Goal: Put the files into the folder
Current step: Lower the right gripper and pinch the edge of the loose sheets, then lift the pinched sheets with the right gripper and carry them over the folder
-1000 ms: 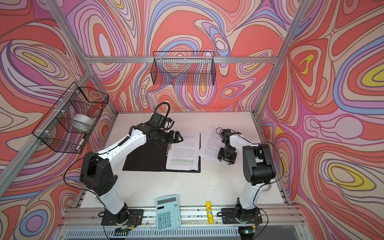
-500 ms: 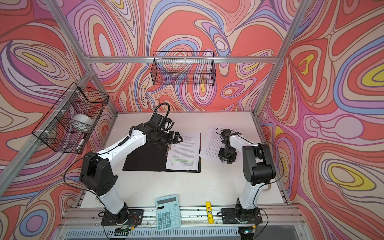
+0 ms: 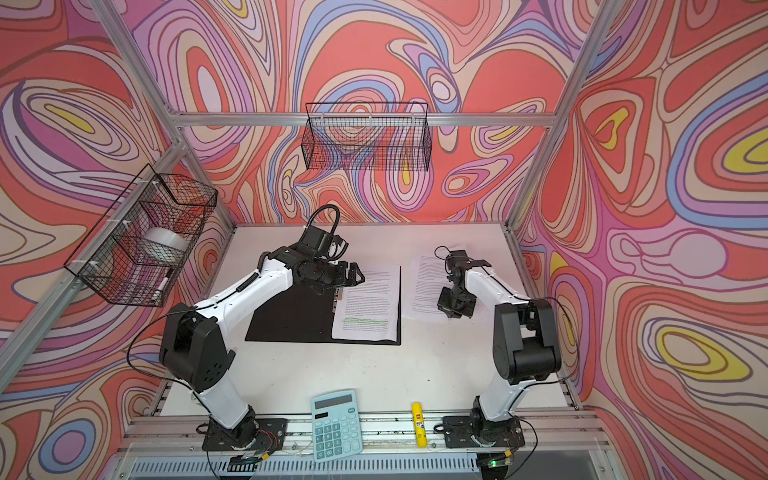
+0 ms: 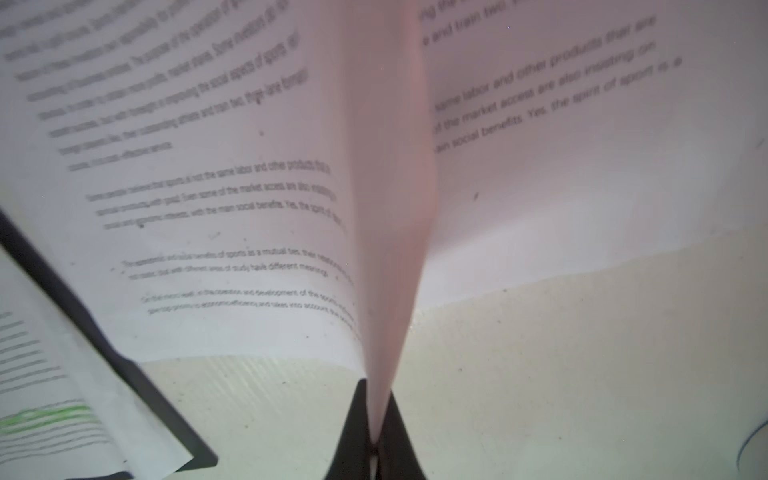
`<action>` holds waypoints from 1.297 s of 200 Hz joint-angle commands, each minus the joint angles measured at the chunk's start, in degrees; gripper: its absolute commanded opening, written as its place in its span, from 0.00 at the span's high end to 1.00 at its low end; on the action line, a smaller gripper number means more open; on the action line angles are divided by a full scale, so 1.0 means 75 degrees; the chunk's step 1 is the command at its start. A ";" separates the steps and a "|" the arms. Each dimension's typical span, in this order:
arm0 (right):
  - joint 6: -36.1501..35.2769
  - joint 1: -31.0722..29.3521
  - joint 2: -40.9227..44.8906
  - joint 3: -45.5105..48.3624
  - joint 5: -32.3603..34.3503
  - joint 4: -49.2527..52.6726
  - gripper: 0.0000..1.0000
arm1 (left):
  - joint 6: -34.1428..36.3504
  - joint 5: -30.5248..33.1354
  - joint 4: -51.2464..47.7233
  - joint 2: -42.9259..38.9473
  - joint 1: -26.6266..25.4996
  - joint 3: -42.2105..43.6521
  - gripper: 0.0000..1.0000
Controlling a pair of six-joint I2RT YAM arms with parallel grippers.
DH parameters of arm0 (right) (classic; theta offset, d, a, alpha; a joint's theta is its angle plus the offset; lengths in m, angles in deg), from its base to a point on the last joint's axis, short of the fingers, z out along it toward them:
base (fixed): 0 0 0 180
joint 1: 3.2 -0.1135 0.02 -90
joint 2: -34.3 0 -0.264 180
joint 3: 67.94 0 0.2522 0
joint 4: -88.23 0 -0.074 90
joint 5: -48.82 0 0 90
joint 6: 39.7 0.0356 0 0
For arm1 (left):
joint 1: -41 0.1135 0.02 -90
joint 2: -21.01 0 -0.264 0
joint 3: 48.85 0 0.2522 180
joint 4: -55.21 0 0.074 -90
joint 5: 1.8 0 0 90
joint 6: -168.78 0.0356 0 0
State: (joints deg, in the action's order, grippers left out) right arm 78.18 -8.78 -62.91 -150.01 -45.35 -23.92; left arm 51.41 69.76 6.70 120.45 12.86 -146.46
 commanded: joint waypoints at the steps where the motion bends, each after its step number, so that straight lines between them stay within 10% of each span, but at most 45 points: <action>1: -0.0181 0.0034 0.0366 -0.0610 -0.0575 0.0163 1.00 | 0.0205 0.0252 -0.0263 -0.0297 0.0032 -0.0321 0.10; 132: -0.0043 -0.0200 0.0339 -0.3317 -0.2176 -0.0088 1.00 | 0.0195 0.0280 -0.0310 -0.0426 0.0520 -0.0503 0.08; 259: 0.0351 -0.2138 -0.0513 -0.5148 -0.2300 0.0005 1.00 | 0.0169 0.0290 -0.0372 -0.0641 0.1289 -0.0831 0.08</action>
State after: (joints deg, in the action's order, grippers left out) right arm 79.86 -21.98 -65.07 -186.10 -62.00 -24.03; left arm 52.21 71.36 5.09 118.39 20.94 -151.23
